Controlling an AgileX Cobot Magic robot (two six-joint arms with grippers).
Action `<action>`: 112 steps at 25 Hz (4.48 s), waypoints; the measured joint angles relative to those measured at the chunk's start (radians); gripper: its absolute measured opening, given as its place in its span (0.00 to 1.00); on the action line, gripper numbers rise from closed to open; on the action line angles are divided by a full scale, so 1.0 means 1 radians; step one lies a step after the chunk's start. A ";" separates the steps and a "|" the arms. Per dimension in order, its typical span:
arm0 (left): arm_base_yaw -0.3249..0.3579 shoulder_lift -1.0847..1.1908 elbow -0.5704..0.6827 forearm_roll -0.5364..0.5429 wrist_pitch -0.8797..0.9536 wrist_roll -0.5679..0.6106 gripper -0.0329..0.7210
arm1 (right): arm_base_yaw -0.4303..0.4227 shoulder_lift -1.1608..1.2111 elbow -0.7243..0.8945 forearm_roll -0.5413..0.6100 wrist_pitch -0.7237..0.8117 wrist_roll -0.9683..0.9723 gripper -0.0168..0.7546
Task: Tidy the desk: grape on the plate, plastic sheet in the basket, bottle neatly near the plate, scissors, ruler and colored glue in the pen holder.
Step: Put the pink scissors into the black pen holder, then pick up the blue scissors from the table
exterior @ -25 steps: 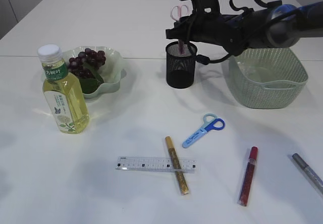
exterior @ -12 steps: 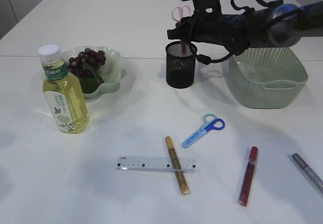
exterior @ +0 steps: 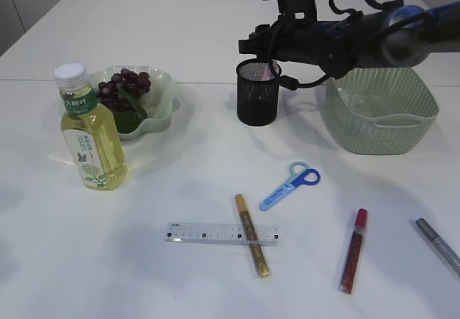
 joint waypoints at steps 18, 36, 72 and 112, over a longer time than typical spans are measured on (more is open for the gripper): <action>0.000 0.000 0.000 0.000 -0.008 0.000 0.62 | 0.000 -0.152 -0.267 0.238 0.794 0.020 0.44; 0.000 0.000 0.000 -0.011 0.013 0.000 0.62 | 0.000 -0.156 -0.311 0.419 1.349 0.019 0.44; 0.000 0.000 0.000 -0.033 0.023 0.000 0.62 | 0.107 -0.206 -0.036 0.169 1.350 0.481 0.44; 0.000 0.000 0.000 -0.033 0.023 0.000 0.62 | 0.107 -0.025 -0.041 0.368 1.224 0.879 0.58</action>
